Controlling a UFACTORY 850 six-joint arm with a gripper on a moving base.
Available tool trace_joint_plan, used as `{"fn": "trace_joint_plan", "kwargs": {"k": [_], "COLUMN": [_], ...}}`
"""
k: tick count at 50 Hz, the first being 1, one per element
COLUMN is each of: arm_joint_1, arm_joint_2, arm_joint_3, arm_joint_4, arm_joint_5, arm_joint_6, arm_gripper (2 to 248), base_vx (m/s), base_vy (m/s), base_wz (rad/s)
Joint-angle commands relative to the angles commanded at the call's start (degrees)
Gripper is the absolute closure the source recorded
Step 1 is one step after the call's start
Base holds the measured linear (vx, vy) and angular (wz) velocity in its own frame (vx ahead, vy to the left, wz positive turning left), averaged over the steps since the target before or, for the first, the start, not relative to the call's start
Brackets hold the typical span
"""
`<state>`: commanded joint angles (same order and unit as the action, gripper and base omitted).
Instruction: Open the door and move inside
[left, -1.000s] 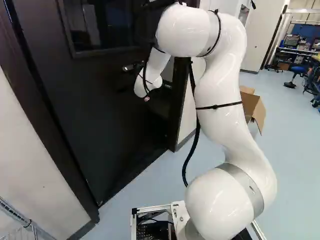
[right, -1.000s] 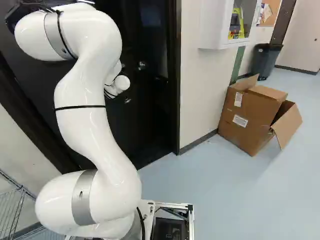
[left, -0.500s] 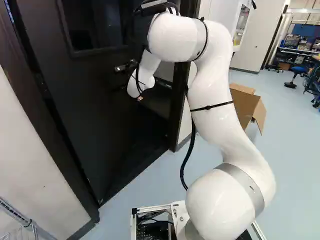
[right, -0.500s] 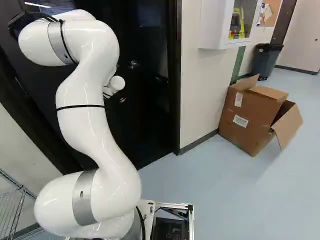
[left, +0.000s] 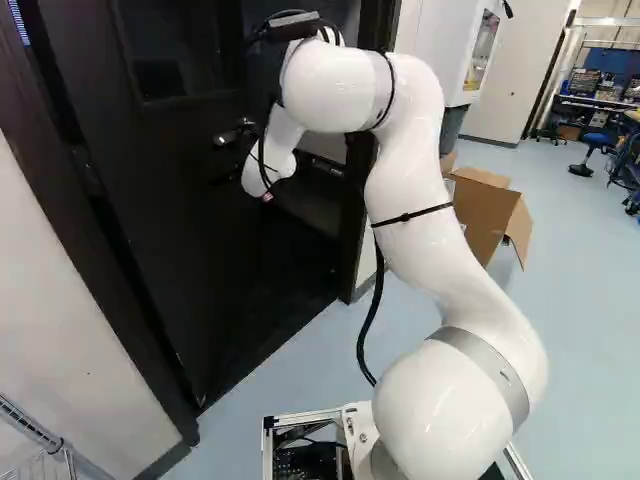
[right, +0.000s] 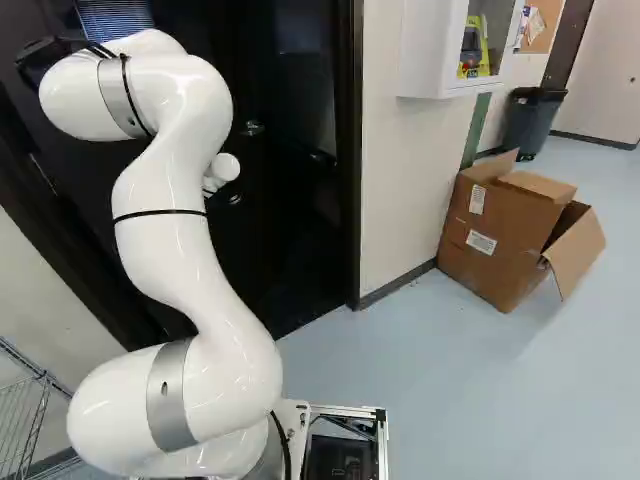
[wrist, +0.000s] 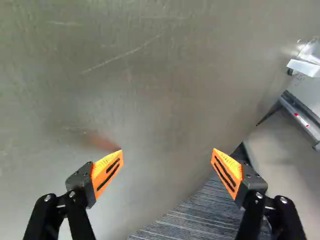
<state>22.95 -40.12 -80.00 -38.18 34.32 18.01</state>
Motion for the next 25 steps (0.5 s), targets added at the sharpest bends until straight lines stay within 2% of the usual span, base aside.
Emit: {"fn": "trace_joint_plan", "kwargs": {"k": [13, 25], "arm_joint_1": [1.7, 3.5], "arm_joint_2": [-1.2, -0.9], "arm_joint_3": [-1.7, -1.3], "arm_joint_4": [-1.4, -3.5], "arm_joint_5": [0.0, -0.3], "arm_joint_6": [0.0, 0.0], "arm_gripper": [3, 3], "base_vx": [0.000, 0.000], "base_vy": [0.000, 0.000], "base_wz": [0.000, 0.000]}}
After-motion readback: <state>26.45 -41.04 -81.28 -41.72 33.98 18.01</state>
